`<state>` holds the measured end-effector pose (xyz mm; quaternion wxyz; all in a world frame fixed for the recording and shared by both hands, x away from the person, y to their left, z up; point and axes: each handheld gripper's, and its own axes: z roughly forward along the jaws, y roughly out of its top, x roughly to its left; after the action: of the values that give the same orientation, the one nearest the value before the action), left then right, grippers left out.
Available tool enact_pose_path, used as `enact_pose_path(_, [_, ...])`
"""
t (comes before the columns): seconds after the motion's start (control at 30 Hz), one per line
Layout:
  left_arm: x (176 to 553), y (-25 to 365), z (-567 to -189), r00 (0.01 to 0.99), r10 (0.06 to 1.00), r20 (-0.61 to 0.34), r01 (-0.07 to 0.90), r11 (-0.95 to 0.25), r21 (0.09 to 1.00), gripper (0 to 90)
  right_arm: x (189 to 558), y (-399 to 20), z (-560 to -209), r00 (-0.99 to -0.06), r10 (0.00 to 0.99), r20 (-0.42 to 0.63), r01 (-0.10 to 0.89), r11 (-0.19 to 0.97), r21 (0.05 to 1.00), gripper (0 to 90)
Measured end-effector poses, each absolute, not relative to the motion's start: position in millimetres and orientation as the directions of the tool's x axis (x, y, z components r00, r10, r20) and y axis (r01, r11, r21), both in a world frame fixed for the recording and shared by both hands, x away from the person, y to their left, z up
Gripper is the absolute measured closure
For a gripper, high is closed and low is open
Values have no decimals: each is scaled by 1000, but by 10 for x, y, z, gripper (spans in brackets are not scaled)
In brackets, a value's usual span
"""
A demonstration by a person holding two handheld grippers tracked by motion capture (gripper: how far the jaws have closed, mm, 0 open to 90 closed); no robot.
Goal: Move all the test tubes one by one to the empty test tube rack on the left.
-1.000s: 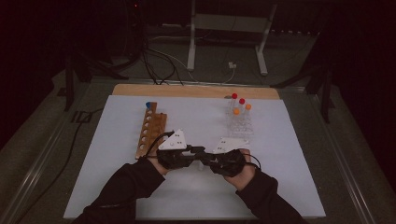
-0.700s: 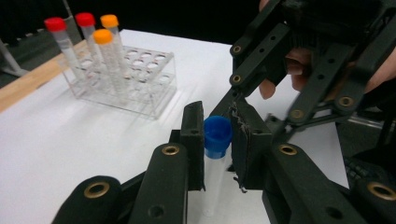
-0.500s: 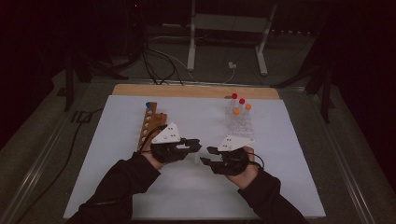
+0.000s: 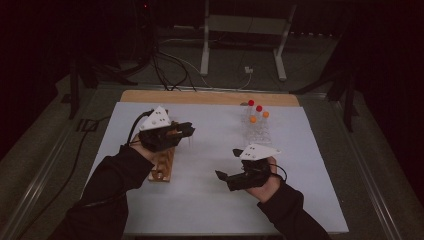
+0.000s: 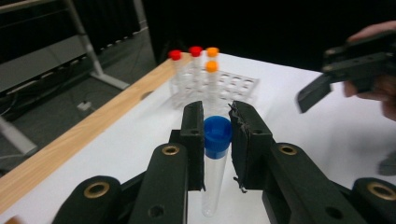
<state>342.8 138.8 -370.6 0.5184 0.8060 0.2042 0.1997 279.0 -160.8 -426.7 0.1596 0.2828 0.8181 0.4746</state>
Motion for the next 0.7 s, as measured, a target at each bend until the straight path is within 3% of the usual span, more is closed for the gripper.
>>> enact_pose_path(0.13, [3495, 1524, -3655, 806, 582, 108, 137, -361, 923, 772, 2792, -1638, -4261, -787, 616, 14, 309, 375, 874, 0])
enact_pose_path(0.7, [3911, 1989, -3696, 654, 749, 106, 211, -314, 926, 772, 2779, -1699, -4264, -799, 601, 11, 288, 366, 885, 0])
